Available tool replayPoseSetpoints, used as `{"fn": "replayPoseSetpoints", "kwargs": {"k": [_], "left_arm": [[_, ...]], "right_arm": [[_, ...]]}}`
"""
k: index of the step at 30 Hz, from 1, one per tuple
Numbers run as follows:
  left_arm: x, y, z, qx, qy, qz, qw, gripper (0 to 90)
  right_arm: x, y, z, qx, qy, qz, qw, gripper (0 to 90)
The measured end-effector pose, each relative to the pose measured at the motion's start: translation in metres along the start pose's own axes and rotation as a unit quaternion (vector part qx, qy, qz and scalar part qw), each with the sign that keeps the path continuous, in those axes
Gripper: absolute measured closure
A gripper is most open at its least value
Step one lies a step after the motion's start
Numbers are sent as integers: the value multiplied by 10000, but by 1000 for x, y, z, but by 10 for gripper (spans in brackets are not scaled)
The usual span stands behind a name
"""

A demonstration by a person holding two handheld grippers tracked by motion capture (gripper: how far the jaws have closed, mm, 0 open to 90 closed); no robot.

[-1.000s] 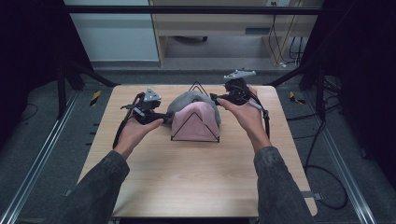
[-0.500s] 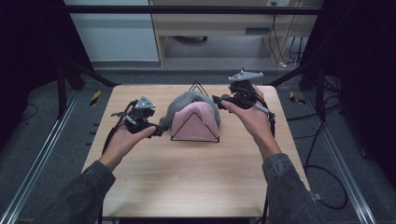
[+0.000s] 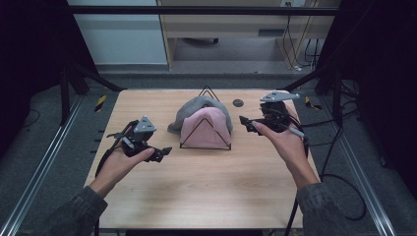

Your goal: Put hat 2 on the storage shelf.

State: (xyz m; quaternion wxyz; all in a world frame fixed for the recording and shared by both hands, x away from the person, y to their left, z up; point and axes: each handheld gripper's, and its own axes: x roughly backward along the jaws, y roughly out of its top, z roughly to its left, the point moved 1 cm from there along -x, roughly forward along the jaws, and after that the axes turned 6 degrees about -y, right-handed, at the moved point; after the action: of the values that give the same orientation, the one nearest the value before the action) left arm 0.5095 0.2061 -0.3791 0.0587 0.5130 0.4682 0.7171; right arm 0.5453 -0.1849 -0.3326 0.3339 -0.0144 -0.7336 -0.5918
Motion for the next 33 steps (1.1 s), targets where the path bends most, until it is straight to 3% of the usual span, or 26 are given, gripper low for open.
{"fn": "replayPoseSetpoints", "kwargs": {"k": [8, 16, 23, 26, 33], "left_arm": [[4, -11, -9, -130, -143, 48, 9998, 51], [7, -26, -8, -89, -117, 88, 9999, 48], [5, -42, -8, -85, -104, 290, 9995, 55], [2, -52, -7, -11, -105, 365, 9993, 56], [-10, -74, -3, 139, -108, 627, 9979, 56]], "right_arm": [[13, -17, -3, 24, 3, 10, 10000, 96], [20, -37, -4, 42, 53, 74, 9999, 79], [18, -64, -1, 62, 114, 335, 9994, 85], [13, -86, 5, 43, 180, 519, 9985, 109], [1, -114, 11, 11, 295, 804, 9963, 133]]}}
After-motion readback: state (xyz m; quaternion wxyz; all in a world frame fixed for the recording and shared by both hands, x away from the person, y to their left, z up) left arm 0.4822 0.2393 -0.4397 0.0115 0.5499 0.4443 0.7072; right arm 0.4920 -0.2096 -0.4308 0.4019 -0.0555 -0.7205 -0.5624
